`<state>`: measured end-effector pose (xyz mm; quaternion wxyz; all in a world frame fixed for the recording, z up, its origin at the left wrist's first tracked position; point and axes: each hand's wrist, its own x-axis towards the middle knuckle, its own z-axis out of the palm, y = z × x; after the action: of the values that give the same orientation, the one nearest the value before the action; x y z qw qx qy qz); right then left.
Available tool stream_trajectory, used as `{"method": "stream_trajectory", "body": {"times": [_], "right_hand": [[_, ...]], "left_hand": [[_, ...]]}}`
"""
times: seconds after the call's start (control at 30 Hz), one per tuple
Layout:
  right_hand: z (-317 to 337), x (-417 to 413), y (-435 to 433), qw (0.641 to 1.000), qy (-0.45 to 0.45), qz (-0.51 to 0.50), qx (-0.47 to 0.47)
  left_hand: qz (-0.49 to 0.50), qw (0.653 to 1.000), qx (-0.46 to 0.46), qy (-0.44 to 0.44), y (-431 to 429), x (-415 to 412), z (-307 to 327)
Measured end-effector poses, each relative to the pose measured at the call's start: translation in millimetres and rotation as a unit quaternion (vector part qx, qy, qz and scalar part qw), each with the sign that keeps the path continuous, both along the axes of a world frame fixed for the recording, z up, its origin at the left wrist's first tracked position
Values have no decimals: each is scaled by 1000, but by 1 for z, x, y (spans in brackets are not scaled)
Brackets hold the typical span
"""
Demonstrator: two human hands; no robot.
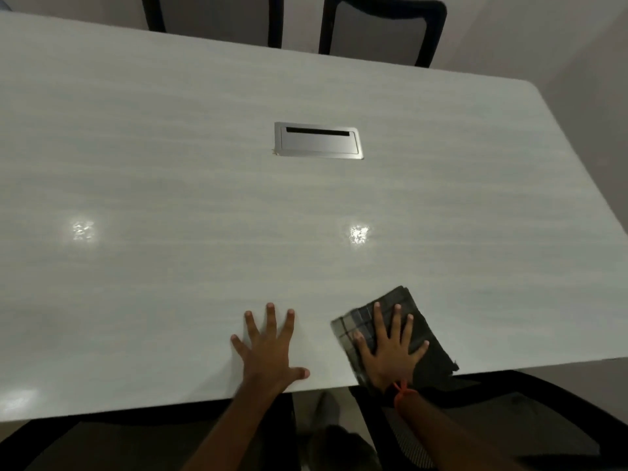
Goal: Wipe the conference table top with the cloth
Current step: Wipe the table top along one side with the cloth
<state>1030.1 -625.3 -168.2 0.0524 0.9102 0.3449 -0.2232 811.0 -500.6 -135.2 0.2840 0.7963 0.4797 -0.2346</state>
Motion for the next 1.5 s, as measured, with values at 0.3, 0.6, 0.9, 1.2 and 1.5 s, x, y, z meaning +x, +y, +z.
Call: {"method": "stream_trajectory", "body": {"times": [0.3, 0.6, 0.9, 1.2, 1.5], "right_hand": [[-18, 143, 137, 996, -46, 40, 63], [-12, 104, -15, 967, -3, 233, 102], [-17, 281, 183, 991, -53, 65, 105], [-22, 264, 144, 921, -32, 368, 120], [-24, 300, 271, 989, -61, 19, 136]], "left_hand": [[-16, 999, 26, 14, 49, 69, -12], [37, 999, 20, 23, 89, 161, -2], [65, 997, 3, 35, 105, 185, -8], [116, 993, -11, 26, 122, 191, -4], [118, 992, -7, 33, 123, 191, -11]]}}
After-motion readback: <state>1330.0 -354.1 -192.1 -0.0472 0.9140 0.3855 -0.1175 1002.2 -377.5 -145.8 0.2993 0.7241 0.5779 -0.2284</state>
